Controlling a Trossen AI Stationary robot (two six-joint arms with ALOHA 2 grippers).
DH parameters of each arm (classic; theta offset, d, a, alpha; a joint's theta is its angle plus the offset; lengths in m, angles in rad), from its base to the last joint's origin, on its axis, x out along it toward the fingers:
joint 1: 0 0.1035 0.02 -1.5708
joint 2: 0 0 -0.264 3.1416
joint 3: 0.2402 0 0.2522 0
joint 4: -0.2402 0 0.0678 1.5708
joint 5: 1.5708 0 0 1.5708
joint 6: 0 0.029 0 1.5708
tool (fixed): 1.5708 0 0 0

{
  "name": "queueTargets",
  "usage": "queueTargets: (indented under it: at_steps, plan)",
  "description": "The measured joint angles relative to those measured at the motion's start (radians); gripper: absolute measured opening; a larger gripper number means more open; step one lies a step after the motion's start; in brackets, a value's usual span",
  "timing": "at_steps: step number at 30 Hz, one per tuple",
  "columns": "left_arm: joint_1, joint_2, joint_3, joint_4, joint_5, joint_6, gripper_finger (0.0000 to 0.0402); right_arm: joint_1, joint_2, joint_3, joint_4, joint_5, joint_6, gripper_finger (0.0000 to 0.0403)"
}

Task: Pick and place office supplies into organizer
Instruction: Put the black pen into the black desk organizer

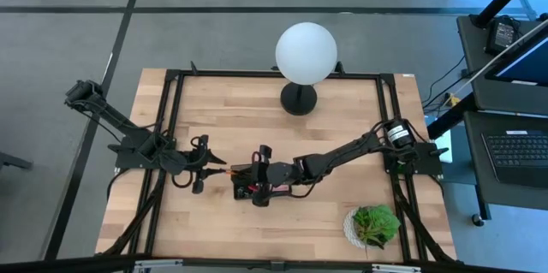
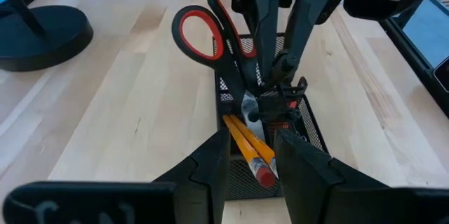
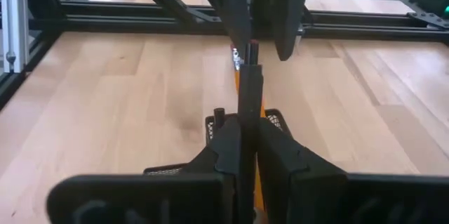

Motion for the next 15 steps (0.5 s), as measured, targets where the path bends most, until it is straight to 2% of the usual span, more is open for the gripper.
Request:
queueTargets:
  at_steps: [15]
  plan:
    - [0.0, 0.0, 0.0, 0.0, 0.001, 0.0, 0.0106, -0.002, 0.0, 0.0, -0.002, -0.006, 0.029, 0.0065]
